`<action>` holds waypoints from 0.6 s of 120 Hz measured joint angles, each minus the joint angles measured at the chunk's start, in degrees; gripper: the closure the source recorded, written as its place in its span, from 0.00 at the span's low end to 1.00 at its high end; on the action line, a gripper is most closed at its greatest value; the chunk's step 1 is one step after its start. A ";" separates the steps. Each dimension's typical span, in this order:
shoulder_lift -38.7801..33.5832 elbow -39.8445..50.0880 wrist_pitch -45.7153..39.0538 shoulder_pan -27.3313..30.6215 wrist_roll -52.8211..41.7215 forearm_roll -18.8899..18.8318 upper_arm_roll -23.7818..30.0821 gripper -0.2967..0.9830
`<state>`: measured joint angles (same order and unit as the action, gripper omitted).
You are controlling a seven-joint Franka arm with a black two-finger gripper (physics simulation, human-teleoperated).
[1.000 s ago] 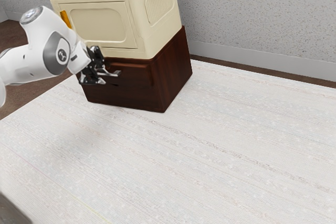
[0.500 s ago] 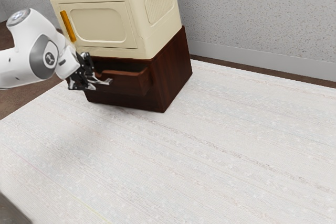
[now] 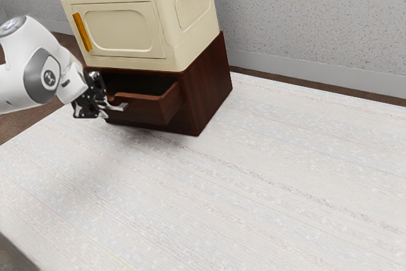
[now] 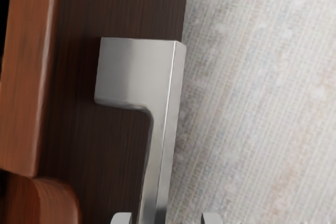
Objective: Pull the drawer handle with one arm to open the drawer
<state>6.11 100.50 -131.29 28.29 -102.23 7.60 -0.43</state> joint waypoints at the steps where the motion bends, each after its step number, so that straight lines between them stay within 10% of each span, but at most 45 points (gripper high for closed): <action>1: -0.14 0.12 0.01 -0.01 0.00 0.00 -0.01 0.69; 72: -6.62 7.45 0.03 0.79 0.09 -0.05 0.12 0.74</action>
<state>-0.52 107.95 -131.26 29.07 -102.14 7.55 -0.31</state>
